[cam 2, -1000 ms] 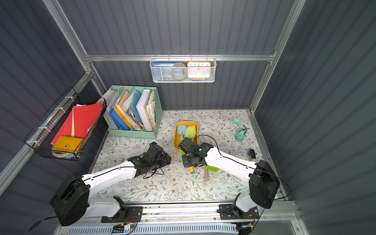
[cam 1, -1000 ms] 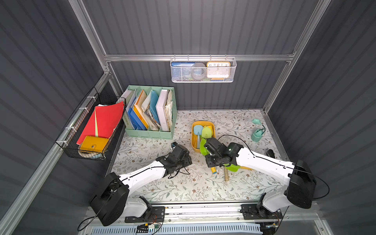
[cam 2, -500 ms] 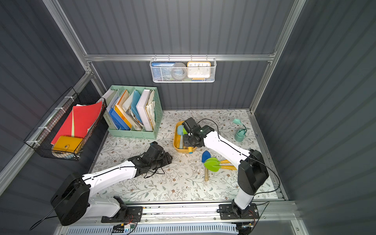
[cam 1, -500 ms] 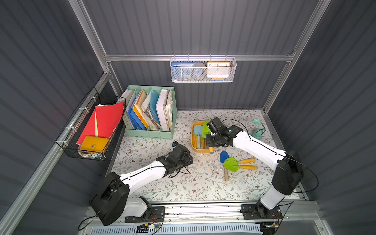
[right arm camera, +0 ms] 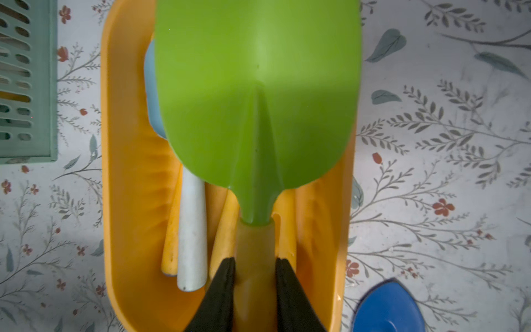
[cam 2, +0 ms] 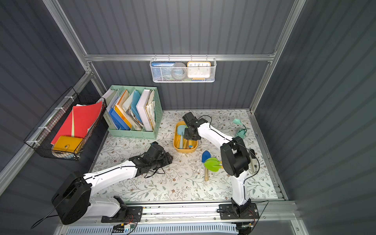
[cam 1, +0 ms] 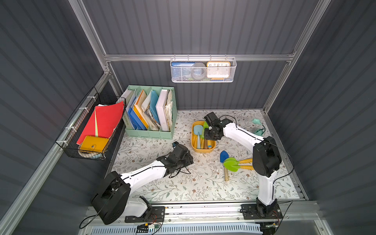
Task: Put the shovel into the storage box
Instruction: Place the shovel in the storage box.
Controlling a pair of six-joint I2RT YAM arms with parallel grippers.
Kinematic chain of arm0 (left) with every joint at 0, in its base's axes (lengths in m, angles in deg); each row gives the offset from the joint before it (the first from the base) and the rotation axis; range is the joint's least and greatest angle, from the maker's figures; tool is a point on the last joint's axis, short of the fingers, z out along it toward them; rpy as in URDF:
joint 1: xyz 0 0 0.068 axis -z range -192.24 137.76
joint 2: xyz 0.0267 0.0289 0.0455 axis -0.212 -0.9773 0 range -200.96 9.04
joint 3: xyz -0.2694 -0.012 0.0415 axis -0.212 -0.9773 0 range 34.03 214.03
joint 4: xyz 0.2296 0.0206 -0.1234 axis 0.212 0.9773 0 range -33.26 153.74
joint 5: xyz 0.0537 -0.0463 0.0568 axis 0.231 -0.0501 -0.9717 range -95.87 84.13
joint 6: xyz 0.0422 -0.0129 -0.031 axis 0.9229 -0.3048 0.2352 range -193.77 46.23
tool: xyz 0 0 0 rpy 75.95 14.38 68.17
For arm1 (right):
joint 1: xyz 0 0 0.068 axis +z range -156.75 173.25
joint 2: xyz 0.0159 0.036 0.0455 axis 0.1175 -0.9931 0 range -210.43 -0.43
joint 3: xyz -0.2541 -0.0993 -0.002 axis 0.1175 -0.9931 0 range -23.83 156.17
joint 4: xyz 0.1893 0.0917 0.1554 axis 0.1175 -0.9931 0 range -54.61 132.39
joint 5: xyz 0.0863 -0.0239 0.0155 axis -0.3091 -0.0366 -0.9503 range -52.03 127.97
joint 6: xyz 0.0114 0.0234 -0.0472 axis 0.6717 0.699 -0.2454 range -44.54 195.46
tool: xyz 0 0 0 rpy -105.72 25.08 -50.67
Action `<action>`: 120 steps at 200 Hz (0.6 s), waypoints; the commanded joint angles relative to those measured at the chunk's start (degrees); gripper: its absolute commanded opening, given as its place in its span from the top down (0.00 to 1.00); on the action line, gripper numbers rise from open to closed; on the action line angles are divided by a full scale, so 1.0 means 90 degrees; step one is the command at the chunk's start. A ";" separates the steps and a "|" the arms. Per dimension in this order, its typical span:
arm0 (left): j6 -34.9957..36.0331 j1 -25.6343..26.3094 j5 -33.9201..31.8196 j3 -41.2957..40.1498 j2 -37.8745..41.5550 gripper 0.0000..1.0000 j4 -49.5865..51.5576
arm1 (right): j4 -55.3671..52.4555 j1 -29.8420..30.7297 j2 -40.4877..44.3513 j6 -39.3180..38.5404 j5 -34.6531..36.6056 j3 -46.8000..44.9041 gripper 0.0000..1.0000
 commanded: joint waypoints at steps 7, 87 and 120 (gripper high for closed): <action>-0.0072 0.0023 0.0074 -0.0006 -0.0179 0.29 -0.0026 | -0.0127 -0.0021 -0.0259 -0.0082 0.0192 0.0273 0.85; -0.0035 0.0022 0.0135 0.0113 -0.0399 0.29 -0.0055 | -0.0189 -0.0114 -0.0623 -0.0101 0.0359 0.0385 0.82; -0.0035 0.0022 0.0139 0.0142 -0.0411 0.29 -0.0045 | -0.0207 -0.0125 -0.0637 -0.0069 0.0373 0.0360 0.76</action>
